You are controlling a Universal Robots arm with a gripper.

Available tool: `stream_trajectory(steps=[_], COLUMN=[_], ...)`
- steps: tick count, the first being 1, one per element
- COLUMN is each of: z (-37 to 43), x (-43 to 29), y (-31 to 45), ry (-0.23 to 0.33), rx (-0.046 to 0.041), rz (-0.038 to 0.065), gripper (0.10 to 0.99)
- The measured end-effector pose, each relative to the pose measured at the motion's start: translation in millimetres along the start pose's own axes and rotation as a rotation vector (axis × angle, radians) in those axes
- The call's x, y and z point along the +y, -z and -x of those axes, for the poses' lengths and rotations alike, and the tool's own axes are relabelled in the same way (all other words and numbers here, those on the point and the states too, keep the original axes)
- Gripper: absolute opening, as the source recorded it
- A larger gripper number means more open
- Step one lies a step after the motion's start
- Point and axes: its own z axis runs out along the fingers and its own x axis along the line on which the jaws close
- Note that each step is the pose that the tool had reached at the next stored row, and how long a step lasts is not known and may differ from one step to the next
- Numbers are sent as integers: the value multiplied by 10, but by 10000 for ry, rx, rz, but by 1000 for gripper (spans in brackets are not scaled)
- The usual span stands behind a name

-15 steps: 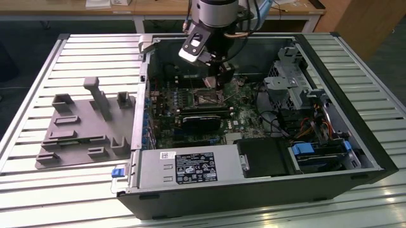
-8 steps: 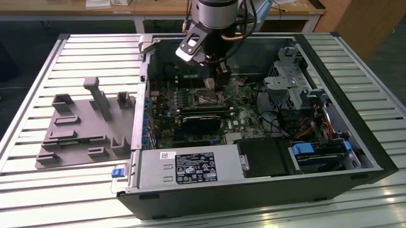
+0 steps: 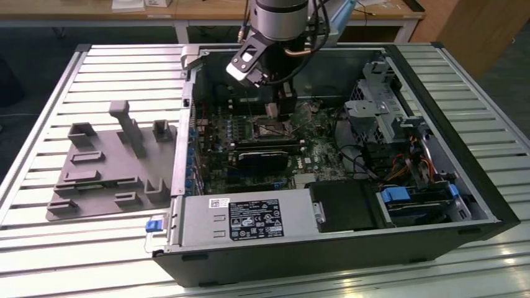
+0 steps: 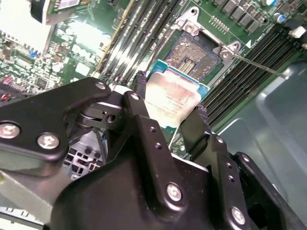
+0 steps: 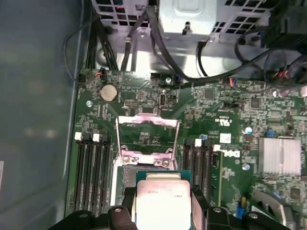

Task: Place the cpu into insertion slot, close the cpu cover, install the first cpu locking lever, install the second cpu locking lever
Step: 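Place the cpu into insertion slot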

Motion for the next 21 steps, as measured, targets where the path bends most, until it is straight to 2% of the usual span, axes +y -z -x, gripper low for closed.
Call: stream_trajectory(steps=[4, 11, 21], z=[-33, -45, -94], x=[-36, -51, -87], y=[-48, -167, -307], ry=[52, 346, 369], rx=[5, 31, 33], rz=[0, -1, 0], gripper=[537, 537, 537])
